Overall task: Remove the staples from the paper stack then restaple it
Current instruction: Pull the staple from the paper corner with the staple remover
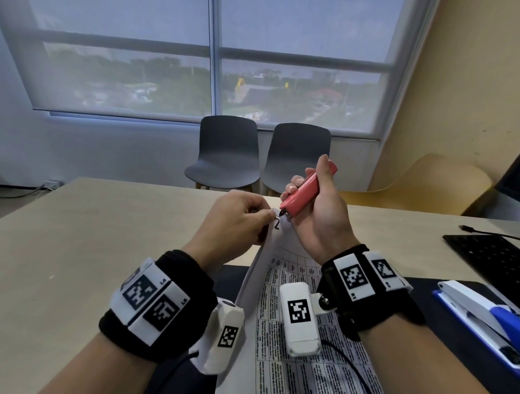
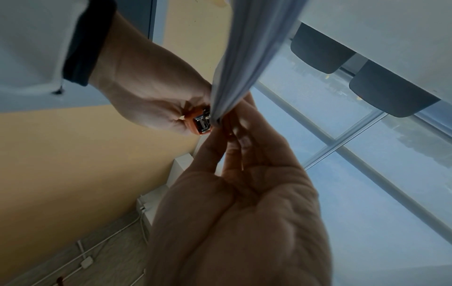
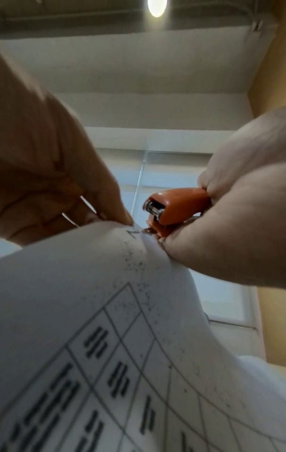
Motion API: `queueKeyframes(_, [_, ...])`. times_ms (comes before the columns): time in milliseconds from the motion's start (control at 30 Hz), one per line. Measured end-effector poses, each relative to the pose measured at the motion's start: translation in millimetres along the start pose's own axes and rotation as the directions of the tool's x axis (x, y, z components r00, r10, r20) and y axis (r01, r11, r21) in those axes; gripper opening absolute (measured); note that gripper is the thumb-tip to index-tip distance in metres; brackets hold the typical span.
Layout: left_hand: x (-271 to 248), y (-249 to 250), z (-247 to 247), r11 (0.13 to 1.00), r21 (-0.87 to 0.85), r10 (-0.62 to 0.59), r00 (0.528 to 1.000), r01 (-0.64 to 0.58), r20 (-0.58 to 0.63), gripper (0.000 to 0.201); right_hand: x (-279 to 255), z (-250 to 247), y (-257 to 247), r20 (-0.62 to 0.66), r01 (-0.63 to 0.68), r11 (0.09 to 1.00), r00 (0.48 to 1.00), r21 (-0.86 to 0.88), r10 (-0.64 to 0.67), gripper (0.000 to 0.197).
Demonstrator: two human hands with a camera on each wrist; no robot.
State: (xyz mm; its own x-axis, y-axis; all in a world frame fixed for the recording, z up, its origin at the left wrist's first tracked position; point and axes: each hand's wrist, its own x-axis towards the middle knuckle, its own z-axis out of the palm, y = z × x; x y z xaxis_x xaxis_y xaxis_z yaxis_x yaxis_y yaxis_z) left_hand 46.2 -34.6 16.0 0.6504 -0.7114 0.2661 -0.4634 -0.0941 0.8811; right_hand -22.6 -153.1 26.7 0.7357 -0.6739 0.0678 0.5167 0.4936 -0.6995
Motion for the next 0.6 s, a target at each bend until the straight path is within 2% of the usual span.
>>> queueKeyframes(267, [-1.8,-1.5,6.3,0.982,0.177,0.084,0.992,-0.067,-0.092,0.027,-2.8,2.0,3.9,0.021,0.072,0.983,0.997,-0.168,-0.070,0.030])
queueKeyframes(600, [-2.3,-0.1,8.3,0.959,0.263,0.130,0.988,-0.105,-0.079,0.023,-4.6,10.7,2.1,0.029,0.085,0.948,0.996,-0.308,-0.080,0.023])
